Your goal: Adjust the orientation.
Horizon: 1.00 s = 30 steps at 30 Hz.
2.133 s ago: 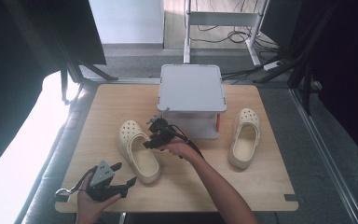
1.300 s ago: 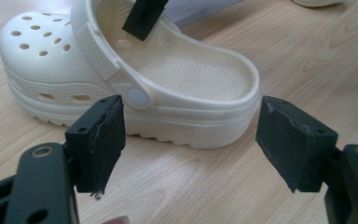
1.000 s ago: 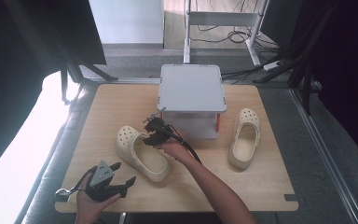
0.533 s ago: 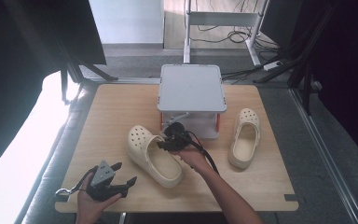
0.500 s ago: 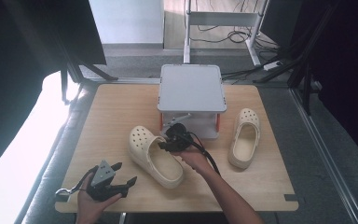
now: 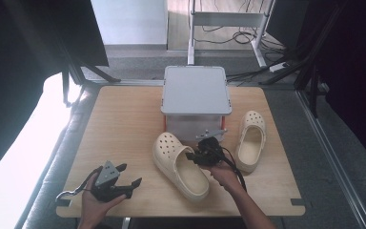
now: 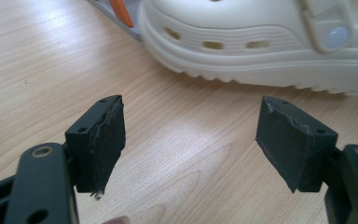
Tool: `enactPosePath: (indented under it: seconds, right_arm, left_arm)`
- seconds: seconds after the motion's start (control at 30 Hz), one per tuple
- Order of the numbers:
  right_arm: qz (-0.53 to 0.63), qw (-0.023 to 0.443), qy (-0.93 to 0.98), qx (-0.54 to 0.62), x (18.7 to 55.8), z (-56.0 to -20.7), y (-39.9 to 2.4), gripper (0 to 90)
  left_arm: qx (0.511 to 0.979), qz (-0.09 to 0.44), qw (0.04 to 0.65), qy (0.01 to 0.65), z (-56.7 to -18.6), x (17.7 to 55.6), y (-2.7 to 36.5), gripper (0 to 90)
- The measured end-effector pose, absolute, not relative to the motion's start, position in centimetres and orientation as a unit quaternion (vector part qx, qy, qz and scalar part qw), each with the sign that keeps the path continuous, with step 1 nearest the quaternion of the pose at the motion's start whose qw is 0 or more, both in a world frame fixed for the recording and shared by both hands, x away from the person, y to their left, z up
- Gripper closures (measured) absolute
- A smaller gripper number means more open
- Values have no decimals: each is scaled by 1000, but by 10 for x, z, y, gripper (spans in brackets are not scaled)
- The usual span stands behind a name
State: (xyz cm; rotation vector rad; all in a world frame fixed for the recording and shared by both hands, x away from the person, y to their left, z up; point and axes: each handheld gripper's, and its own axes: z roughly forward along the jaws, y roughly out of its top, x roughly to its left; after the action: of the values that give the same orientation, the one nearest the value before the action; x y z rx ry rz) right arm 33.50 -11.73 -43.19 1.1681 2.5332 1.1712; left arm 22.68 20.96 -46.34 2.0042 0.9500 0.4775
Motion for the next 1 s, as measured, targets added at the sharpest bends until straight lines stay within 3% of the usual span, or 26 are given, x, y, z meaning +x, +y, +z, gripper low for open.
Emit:
enactPosePath:
  seconds: [0.27, 0.7, 1.0]
  right_arm:
    - [386, 63, 826, 405, 318, -443, -140, 776]
    - [374, 70, 831, 407, 311, -459, -132, 765]
    - [417, 43, 817, 397, 308, -453, -156, 593]
  left_arm:
    - [799, 189, 425, 381, -463, 227, 209, 245]
    - [801, 189, 422, 380, -464, 228, 208, 246]
    - [805, 192, 418, 376, -469, 228, 204, 246]
